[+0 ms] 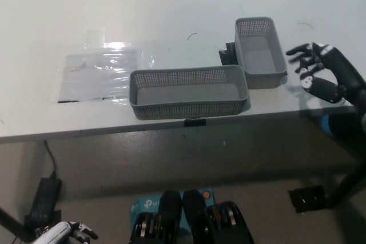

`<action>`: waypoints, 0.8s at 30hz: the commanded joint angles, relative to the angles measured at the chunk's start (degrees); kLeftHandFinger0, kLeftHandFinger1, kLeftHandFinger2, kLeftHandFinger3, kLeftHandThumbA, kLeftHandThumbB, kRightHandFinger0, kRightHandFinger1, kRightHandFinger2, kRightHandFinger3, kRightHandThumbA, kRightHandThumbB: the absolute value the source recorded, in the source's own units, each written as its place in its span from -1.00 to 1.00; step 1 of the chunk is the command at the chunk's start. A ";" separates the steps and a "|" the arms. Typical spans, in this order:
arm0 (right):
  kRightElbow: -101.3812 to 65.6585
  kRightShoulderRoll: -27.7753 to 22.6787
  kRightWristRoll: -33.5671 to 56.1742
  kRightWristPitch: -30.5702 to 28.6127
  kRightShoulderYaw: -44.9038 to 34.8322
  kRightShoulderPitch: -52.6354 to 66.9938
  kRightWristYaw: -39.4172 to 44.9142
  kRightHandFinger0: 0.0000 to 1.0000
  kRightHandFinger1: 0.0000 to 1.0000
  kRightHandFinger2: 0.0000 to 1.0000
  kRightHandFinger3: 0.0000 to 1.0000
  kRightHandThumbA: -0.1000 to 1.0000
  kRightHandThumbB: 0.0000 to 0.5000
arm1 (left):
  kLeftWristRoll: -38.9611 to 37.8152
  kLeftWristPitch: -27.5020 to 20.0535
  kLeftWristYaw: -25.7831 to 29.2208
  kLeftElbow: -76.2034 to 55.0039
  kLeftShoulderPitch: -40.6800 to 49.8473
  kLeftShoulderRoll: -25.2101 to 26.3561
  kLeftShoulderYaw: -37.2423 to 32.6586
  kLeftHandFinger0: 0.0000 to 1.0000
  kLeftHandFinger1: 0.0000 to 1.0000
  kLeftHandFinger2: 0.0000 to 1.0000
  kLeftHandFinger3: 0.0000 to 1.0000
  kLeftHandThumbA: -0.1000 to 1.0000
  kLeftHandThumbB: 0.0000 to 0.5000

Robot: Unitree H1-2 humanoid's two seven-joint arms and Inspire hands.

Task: The robot uses its right hand to pick up the grey box kept on the middle on the desk and place it on top of another box next to it in a right angle

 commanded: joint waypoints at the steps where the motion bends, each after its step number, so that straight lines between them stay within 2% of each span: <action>1: 1.55 -2.06 -5.09 -5.16 2.23 -4.70 1.12 0.37 0.57 0.66 0.49 -0.62 0.48 | 1.17 -0.36 -0.58 -1.38 0.18 1.49 0.78 -0.36 -0.29 0.03 0.23 -0.30 0.32; 2: 2.47 -2.13 -6.34 -5.85 3.36 -5.82 1.10 0.57 0.75 0.75 0.51 -0.60 0.51 | 1.09 -0.84 -0.55 -1.21 0.23 1.38 0.90 -0.44 -0.36 -0.04 0.22 -0.29 0.34; 3: 2.67 -2.19 -6.63 -6.03 3.64 -6.03 1.05 0.64 0.79 0.76 0.52 -0.60 0.51 | 1.14 -0.95 -0.61 -1.18 0.23 1.37 0.92 -0.43 -0.36 -0.04 0.22 -0.29 0.34; 4: 2.91 -2.13 -7.32 -6.99 4.35 -6.75 0.90 0.81 0.90 0.80 0.57 -0.69 0.53 | 1.51 -0.59 -0.76 -1.34 0.16 1.48 0.75 -0.36 -0.29 0.00 0.24 -0.25 0.34; 5: 3.18 -2.24 -8.43 -7.75 5.43 -7.60 1.12 0.97 1.00 0.94 0.68 -0.67 0.52 | 1.32 -0.18 -1.04 -1.41 0.13 1.47 0.84 -0.32 -0.26 0.02 0.25 -0.25 0.33; 6: 2.70 -2.62 -9.77 -6.47 6.57 -8.14 2.16 1.00 1.00 1.00 0.84 -0.54 0.44 | 1.18 0.19 -1.25 -1.52 0.10 1.46 0.89 -0.32 -0.25 0.02 0.25 -0.25 0.33; 7: 2.00 -3.16 -11.30 -4.42 8.10 -8.84 3.85 1.00 1.00 1.00 1.00 -0.34 0.43 | 1.02 0.47 -1.39 -1.54 0.08 1.39 1.00 -0.31 -0.26 0.01 0.22 -0.24 0.34; 8: 1.65 -3.34 -11.81 -3.66 8.78 -9.15 4.51 1.00 1.00 1.00 1.00 -0.25 0.49 | 1.08 0.36 -1.38 -1.45 0.07 1.38 1.01 -0.32 -0.28 -0.01 0.21 -0.24 0.33; 9: 1.12 -3.55 -12.59 -2.64 9.84 -9.67 5.58 1.00 1.00 1.00 1.00 -0.21 0.57 | 1.15 0.16 -1.35 -1.27 0.05 1.36 1.00 -0.31 -0.27 -0.02 0.19 -0.23 0.34; 10: 0.99 -3.61 -12.90 -2.41 10.30 -9.90 6.00 1.00 1.00 1.00 1.00 -0.21 0.53 | 1.12 0.15 -1.37 -1.22 0.03 1.34 1.04 -0.31 -0.27 -0.02 0.19 -0.23 0.34; 11: 0.31 -3.80 -14.16 -0.82 11.45 -10.37 7.15 1.00 1.00 1.00 1.00 -0.14 0.60 | 1.19 0.46 -1.47 -1.33 -0.03 1.38 1.09 -0.30 -0.27 0.00 0.23 -0.23 0.34; 12: -0.17 -3.50 -15.75 0.44 12.63 -10.69 7.78 1.00 1.00 1.00 1.00 -0.12 0.79 | 1.53 0.09 -1.48 -1.49 -0.06 1.60 1.00 -0.32 -0.27 0.02 0.24 -0.23 0.34; 13: -0.19 -3.36 -16.64 1.15 13.31 -10.93 8.18 1.00 1.00 1.00 1.00 -0.09 0.84 | 1.39 0.12 -1.54 -1.74 0.03 1.53 1.16 -0.33 -0.27 0.02 0.26 -0.24 0.34; 19: 2.40 -2.27 -18.95 0.68 14.63 -10.59 7.59 1.00 1.00 1.00 1.00 -0.09 0.95 | 1.67 0.68 -1.95 -1.83 -0.38 1.32 1.25 -0.27 -0.19 0.11 0.28 -0.23 0.38; 20: 4.01 -1.78 -19.71 0.56 15.60 -10.52 7.86 1.00 1.00 1.00 1.00 -0.15 0.92 | 1.74 0.58 -1.94 -1.89 -0.56 1.58 1.49 -0.26 -0.20 0.12 0.30 -0.28 0.29; 22: 4.57 -1.62 -20.38 0.65 16.12 -10.20 8.27 1.00 1.00 1.00 1.00 -0.20 0.89 | 1.81 0.60 -2.06 -1.89 -0.59 1.57 1.49 -0.22 -0.17 0.15 0.33 -0.30 0.27; 24: 5.57 -1.39 -21.31 0.22 16.86 -9.56 8.08 1.00 1.00 1.00 1.00 -0.24 0.90 | 1.29 -0.26 -2.23 -1.59 -0.59 1.67 1.87 -0.33 -0.27 0.04 0.25 -0.33 0.26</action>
